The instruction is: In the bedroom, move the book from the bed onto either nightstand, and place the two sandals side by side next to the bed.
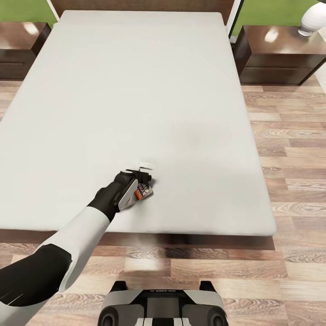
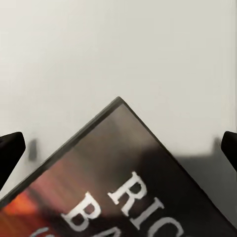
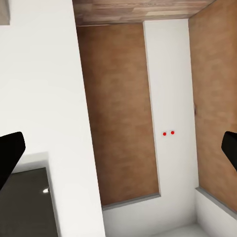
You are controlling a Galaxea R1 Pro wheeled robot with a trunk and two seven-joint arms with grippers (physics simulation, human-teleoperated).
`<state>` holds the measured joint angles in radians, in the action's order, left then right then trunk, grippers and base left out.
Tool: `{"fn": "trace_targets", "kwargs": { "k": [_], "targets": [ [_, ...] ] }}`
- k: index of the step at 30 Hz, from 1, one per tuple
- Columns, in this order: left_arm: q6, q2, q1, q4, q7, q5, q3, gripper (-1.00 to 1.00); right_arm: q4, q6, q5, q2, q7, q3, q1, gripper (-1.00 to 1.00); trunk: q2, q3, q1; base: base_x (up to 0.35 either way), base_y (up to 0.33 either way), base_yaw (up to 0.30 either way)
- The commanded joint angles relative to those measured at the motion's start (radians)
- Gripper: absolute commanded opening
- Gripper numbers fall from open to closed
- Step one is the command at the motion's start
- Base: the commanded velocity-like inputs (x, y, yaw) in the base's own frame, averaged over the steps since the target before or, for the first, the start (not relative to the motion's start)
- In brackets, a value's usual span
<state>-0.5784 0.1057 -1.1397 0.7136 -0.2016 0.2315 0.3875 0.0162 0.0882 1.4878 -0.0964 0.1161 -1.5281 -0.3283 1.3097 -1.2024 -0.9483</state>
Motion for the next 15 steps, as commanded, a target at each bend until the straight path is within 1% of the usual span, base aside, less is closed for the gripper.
{"fn": "trace_targets", "kwargs": {
  "k": [1,11,15],
  "targets": [
    [-0.006,-0.001,0.0,-0.043,-0.009,0.019,0.004,1.0,-0.001,0.002,0.011,0.0,0.004,-0.007,0.0,1.0,0.0,0.0,0.0,-0.068,0.0,0.0],
    [-0.006,0.0,0.0,-0.043,-0.009,0.019,0.004,1.0,-0.001,0.002,0.011,0.0,0.004,-0.007,0.0,1.0,0.0,0.0,0.0,-0.043,0.0,0.0],
    [-0.006,0.0,0.0,-0.043,-0.009,0.019,0.004,1.0,-0.001,0.002,0.011,0.0,0.004,-0.007,0.0,1.0,0.0,0.0,0.0,-0.097,0.011,0.0]
  ]
}}
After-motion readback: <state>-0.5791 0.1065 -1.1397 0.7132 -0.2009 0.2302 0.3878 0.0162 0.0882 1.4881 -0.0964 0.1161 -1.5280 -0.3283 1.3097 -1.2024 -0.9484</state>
